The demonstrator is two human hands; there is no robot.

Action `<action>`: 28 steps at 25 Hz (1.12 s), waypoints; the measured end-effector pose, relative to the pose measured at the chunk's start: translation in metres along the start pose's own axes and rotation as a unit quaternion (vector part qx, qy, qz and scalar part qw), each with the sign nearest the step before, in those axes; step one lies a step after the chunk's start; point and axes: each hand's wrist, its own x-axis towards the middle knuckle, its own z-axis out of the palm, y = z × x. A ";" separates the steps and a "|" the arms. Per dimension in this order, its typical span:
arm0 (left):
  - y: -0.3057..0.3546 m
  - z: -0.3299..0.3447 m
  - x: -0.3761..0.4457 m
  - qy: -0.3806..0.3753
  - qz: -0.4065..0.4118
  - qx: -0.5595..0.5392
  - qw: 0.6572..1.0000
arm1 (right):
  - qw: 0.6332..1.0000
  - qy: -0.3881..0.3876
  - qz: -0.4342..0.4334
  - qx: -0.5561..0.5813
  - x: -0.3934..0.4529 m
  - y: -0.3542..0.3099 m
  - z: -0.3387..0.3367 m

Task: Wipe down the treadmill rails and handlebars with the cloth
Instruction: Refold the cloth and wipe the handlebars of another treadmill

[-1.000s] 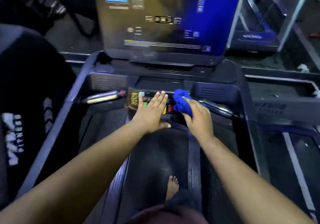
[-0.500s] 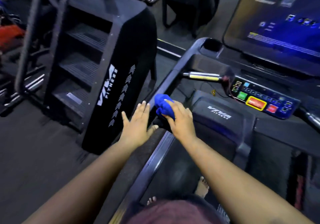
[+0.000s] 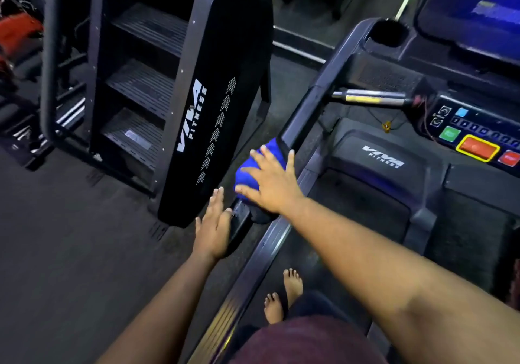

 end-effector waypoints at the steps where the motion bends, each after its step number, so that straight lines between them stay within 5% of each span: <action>1: -0.001 0.004 0.001 0.003 0.009 0.022 1.000 | 0.999 -0.003 0.023 -0.029 0.018 0.006 -0.008; 5: -0.019 0.009 0.008 0.074 0.053 -0.060 0.994 | 0.996 0.030 0.068 -0.056 0.019 -0.010 0.002; 9: -0.023 0.008 0.008 0.085 0.042 -0.141 0.985 | 0.998 0.025 -0.050 -0.014 -0.044 -0.054 0.028; 12: -0.026 0.007 0.008 0.070 0.045 -0.175 0.981 | 0.990 0.018 -0.137 -0.041 -0.014 -0.026 0.017; 17: -0.023 0.001 0.003 0.024 0.052 -0.174 0.983 | 0.982 0.101 0.140 0.076 -0.015 -0.043 0.033; 22: -0.031 -0.022 -0.016 -0.005 0.047 -0.291 0.956 | 0.937 0.163 0.118 0.286 -0.098 -0.145 0.097; 24: -0.045 -0.028 -0.022 -0.020 0.053 -0.259 0.964 | 0.893 0.229 0.162 0.351 -0.078 -0.128 0.099; 28: -0.046 -0.027 -0.004 -0.075 0.104 -0.059 0.990 | 0.724 0.316 0.267 0.552 -0.042 -0.089 0.094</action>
